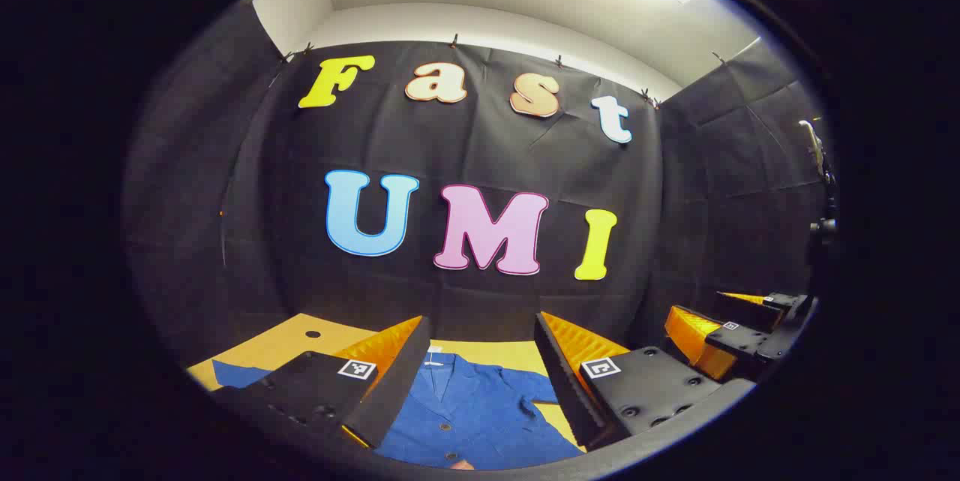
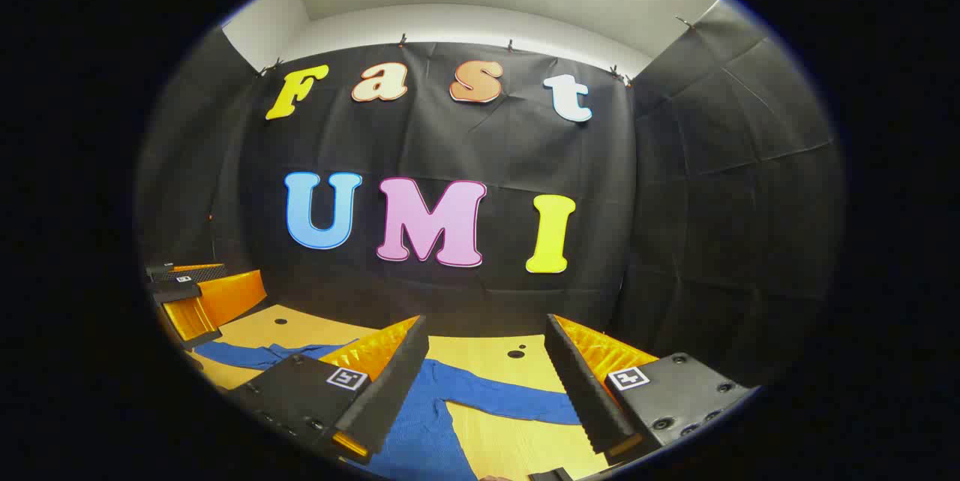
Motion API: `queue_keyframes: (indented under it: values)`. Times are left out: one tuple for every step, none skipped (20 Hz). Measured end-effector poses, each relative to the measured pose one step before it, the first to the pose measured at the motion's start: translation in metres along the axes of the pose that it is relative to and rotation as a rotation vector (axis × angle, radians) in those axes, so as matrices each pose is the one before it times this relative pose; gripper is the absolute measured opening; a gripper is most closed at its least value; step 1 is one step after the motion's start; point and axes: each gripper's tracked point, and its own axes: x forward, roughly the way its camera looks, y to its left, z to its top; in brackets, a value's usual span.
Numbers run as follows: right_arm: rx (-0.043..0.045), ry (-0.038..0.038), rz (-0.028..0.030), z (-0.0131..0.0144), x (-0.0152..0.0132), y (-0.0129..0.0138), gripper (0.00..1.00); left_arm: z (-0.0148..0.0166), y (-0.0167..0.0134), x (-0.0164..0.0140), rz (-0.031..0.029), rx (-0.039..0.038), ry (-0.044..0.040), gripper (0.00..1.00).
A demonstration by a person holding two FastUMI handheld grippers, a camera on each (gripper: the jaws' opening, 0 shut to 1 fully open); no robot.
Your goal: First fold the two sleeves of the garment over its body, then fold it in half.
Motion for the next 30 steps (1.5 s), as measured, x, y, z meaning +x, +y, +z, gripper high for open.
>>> queue_keyframes:
  values:
    - [0.00617, 0.00290, -0.00268, -0.00111, 0.00053, -0.00146, 1.00, 0.00241, -0.00016, 0.00001, 0.00043, 0.00850, -0.00154, 0.82]
    - [0.00727, 0.00433, -0.00233, -0.00060, 0.00065, -0.00140, 1.00, 0.00021, 0.00141, -0.00083, 0.00369, 0.00621, -0.00084, 0.82]
    - [0.00790, 0.00480, -0.00070, -0.00119, 0.00036, 0.00003, 1.00, 0.00106, 0.00064, -0.00061, 0.00043, 0.00438, -0.00162, 0.82]
    - [0.00846, 0.00303, -0.00072, -0.00019, 0.00027, 0.00015, 1.00, -0.00078, 0.00131, 0.00102, 0.00253, 0.00509, 0.00300, 0.82]
    - [0.01059, 0.00605, -0.00232, -0.00111, 0.00017, 0.00105, 1.00, -0.00074, 0.00176, -0.00068, 0.00496, 0.00334, 0.00091, 0.82]
    - [0.01038, 0.01069, 0.00392, -0.00251, -0.00028, 0.00161, 1.00, -0.00183, 0.00201, -0.00068, 0.00256, 0.00299, 0.00208, 0.82]
    - [0.00825, 0.00698, 0.00199, -0.00255, -0.00012, 0.00300, 1.00, -0.00111, 0.00224, -0.00121, 0.00396, 0.00342, 0.00217, 0.82]
    - [0.00441, 0.00264, 0.00108, -0.00030, -0.00010, 0.00144, 1.00, 0.00020, 0.00336, 0.00012, 0.00447, 0.00482, -0.00024, 0.82]
    - [-0.00201, -0.00269, 0.00124, 0.00036, -0.00008, 0.00145, 1.00, -0.00015, 0.00390, -0.00063, 0.00718, 0.00565, 0.00258, 0.82]
    - [-0.00411, -0.00009, 0.00389, 0.00027, 0.00008, 0.00179, 1.00, -0.00204, 0.00347, -0.00058, 0.00630, 0.00484, 0.00465, 0.82]
    - [-0.00711, 0.00012, 0.00549, -0.00102, 0.00002, 0.00356, 1.00, -0.00167, 0.00466, -0.00040, 0.00852, 0.00269, 0.00577, 0.82]
    - [-0.00633, -0.00221, 0.00773, 0.00095, -0.00017, 0.00348, 0.92, -0.00180, 0.00487, 0.00051, 0.00787, 0.00109, 0.00179, 0.82]
    - [-0.00617, -0.00180, 0.00737, 0.00091, -0.00020, 0.00344, 1.00, 0.00045, 0.00457, -0.00045, 0.01111, -0.00083, 0.00208, 0.82]
    - [-0.00393, -0.00105, 0.00833, 0.00065, -0.00005, 0.00384, 1.00, -0.00169, 0.00440, -0.00014, 0.00926, -0.00099, 0.00291, 0.82]
    - [-0.00345, -0.00280, 0.00643, 0.00000, -0.00095, 0.00351, 1.00, -0.00006, 0.00357, -0.00047, 0.00647, -0.00160, 0.00146, 0.82]
    - [-0.00287, -0.00114, 0.00661, 0.00067, -0.00002, 0.00350, 1.00, -0.00101, 0.00309, -0.00016, 0.00549, 0.00011, 0.00191, 0.82]
    - [-0.00167, -0.00009, 0.00634, -0.00078, -0.00043, 0.00260, 0.93, -0.00059, 0.00290, -0.00043, 0.00539, 0.00122, 0.00099, 0.82]
    - [-0.00138, 0.00148, 0.00397, -0.00062, -0.00021, 0.00252, 0.93, -0.00140, 0.00146, 0.00001, 0.00382, 0.00208, 0.00282, 0.82]
    - [-0.00262, 0.00109, 0.00291, -0.00070, -0.00014, 0.00088, 1.00, 0.00004, 0.00107, 0.00043, 0.00185, 0.00102, 0.00125, 0.82]
    - [-0.00273, 0.00314, 0.00011, -0.00061, 0.00039, 0.00022, 1.00, -0.00022, 0.00058, -0.00092, -0.00008, -0.00062, -0.00073, 0.82]
    - [-0.00171, 0.00277, 0.00027, -0.00063, -0.00063, 0.00029, 0.93, 0.00123, -0.00056, -0.00035, -0.00210, -0.00101, -0.00258, 0.82]
    - [0.00190, 0.00238, 0.00031, -0.00021, -0.00040, -0.00043, 0.93, 0.00059, -0.00051, 0.00024, -0.00199, -0.00129, -0.00290, 0.82]
    - [0.00346, -0.00087, -0.00190, -0.00012, -0.00028, -0.00088, 0.93, 0.00025, -0.00100, 0.00039, -0.00246, -0.00280, -0.00263, 0.82]
    - [0.00260, -0.00230, -0.00541, 0.00093, -0.00038, -0.00125, 0.93, 0.00232, -0.00201, 0.00124, -0.00534, -0.00437, -0.00275, 0.82]
    - [0.00124, 0.00287, -0.00393, -0.00101, -0.00078, -0.00132, 0.92, 0.00049, -0.00286, 0.00077, -0.00664, -0.00433, -0.00320, 0.82]
    - [0.00111, 0.00439, -0.00057, -0.00070, -0.00045, -0.00018, 1.00, 0.00135, -0.00295, -0.00007, -0.00668, -0.00212, -0.00185, 0.82]
    - [-0.00001, 0.00024, -0.00129, 0.00016, -0.00004, -0.00037, 1.00, -0.00005, -0.00230, -0.00022, -0.00801, 0.00072, -0.00154, 0.82]
    - [-0.00256, -0.00138, -0.00270, 0.00096, -0.00049, -0.00147, 1.00, -0.00014, -0.00182, 0.00037, -0.00732, 0.00198, 0.00032, 0.80]
    - [-0.00393, -0.00186, -0.00309, 0.00019, -0.00084, -0.00162, 1.00, -0.00057, -0.00110, -0.00049, -0.00780, 0.00117, 0.00059, 0.82]
    - [-0.00308, -0.00113, -0.00418, -0.00030, -0.00074, -0.00200, 1.00, -0.00101, -0.00083, 0.00043, -0.00598, -0.00232, 0.00015, 0.82]
